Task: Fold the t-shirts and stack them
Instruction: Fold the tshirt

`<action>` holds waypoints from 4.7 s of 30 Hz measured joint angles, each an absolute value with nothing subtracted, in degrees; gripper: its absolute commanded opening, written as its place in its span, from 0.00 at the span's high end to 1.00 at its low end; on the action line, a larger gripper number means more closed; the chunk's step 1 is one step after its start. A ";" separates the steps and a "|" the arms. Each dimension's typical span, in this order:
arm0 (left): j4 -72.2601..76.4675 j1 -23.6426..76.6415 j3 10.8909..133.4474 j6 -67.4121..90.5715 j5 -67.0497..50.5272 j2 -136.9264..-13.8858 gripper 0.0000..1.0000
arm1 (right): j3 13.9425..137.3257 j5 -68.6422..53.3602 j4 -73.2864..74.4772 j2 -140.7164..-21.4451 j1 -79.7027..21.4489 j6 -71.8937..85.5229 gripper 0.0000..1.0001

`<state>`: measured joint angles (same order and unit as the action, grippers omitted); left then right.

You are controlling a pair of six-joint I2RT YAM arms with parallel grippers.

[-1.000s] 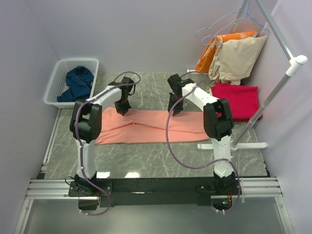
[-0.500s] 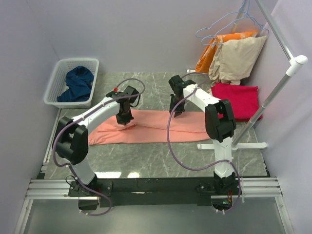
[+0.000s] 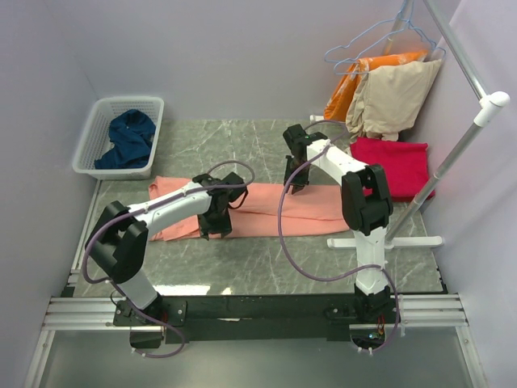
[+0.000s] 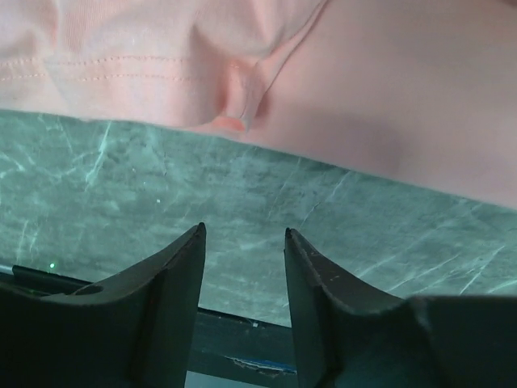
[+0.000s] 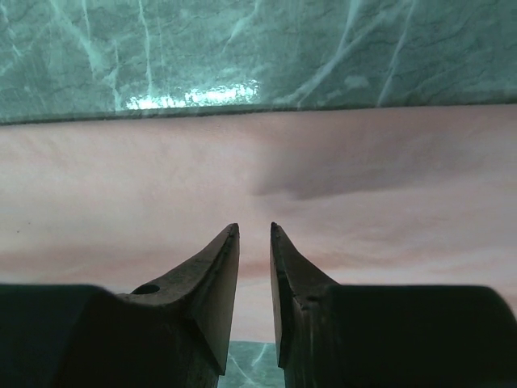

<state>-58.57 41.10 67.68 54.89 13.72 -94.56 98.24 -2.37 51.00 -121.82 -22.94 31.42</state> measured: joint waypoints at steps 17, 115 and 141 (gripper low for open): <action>-54.46 28.75 74.00 57.52 19.35 -98.63 0.49 | 96.92 -1.54 51.03 -120.75 -21.32 30.81 0.70; -43.92 10.22 73.47 39.22 5.52 -57.58 0.23 | 106.39 -12.38 56.95 -131.20 -56.18 40.80 0.59; -53.32 10.37 42.96 45.19 -6.70 -47.37 0.41 | 72.99 6.59 49.58 -93.06 -51.03 43.81 0.52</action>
<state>-53.32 10.37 42.96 45.19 -6.70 -47.37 72.99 6.59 49.58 -93.06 -51.03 43.81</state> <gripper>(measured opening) 0.622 0.478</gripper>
